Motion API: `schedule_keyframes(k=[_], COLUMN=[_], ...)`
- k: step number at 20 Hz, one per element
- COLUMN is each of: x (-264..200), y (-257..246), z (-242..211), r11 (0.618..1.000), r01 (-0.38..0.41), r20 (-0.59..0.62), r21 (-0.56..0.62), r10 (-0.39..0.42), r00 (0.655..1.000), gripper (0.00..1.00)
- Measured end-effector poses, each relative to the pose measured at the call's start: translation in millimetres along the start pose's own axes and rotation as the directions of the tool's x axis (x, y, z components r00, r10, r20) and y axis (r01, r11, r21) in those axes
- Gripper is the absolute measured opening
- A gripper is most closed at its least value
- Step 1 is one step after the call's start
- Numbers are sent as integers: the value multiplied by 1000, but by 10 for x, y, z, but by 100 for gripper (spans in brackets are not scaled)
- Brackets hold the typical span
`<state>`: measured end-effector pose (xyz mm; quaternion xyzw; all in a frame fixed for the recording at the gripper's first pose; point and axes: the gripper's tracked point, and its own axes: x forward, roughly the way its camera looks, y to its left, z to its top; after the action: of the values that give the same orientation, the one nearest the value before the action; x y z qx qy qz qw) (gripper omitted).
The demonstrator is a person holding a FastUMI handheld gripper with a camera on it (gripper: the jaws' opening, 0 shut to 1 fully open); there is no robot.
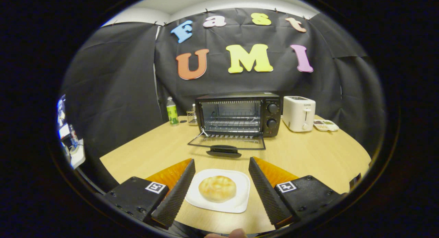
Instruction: Open the toaster oven, put the food inside, and close the toaster oven door.
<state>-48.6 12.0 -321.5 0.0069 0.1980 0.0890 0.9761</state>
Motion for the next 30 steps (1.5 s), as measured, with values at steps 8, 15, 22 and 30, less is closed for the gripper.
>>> schedule_keyframes(k=[8,15,22,30], x=[239,384,355,488], y=[59,7,23,102], z=[-682,-813,-618,376], r11=[999,999,998,968], r01=[-34,-13,-30,-94], r20=[-167,-225,-185,-24], r21=[-10,-50,46,232], r10=[32,1,38,102], r00=[986,974,982,995], gripper=[100,100,71,62])
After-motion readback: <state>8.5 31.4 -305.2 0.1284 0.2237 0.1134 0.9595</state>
